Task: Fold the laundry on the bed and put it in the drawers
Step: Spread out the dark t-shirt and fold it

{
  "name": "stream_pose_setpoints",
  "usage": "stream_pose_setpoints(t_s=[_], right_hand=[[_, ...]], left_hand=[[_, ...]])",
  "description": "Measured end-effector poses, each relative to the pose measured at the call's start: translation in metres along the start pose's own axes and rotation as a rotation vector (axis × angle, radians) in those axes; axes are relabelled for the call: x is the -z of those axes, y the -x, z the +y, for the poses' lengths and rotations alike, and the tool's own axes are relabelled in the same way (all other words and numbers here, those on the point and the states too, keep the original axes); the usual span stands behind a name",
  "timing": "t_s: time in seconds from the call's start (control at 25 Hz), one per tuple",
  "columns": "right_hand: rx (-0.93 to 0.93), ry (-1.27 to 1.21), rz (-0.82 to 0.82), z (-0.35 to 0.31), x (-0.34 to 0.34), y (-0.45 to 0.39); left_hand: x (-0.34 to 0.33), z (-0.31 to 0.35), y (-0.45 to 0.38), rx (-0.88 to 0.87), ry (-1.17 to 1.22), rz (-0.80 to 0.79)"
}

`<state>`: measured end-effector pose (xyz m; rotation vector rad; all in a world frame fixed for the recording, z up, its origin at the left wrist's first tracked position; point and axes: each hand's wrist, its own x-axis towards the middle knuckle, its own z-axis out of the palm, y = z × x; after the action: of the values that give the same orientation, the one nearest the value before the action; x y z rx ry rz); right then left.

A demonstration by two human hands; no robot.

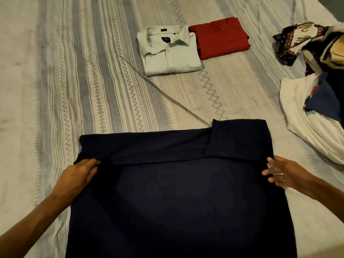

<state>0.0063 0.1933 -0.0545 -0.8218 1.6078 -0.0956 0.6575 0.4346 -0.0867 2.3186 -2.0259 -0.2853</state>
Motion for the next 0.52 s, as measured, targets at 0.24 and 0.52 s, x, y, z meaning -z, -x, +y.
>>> stream_pose_setpoints(t_s=[0.24, 0.52], right_hand=[[0.162, -0.226, 0.058, 0.014, -0.006, -0.013], [0.084, -0.177, 0.054, 0.023, 0.017, -0.013]], left_hand=[[-0.009, 0.006, 0.01, 0.066, -0.038, -0.046], [0.006, -0.006, 0.023, 0.009, -0.119, -0.058]])
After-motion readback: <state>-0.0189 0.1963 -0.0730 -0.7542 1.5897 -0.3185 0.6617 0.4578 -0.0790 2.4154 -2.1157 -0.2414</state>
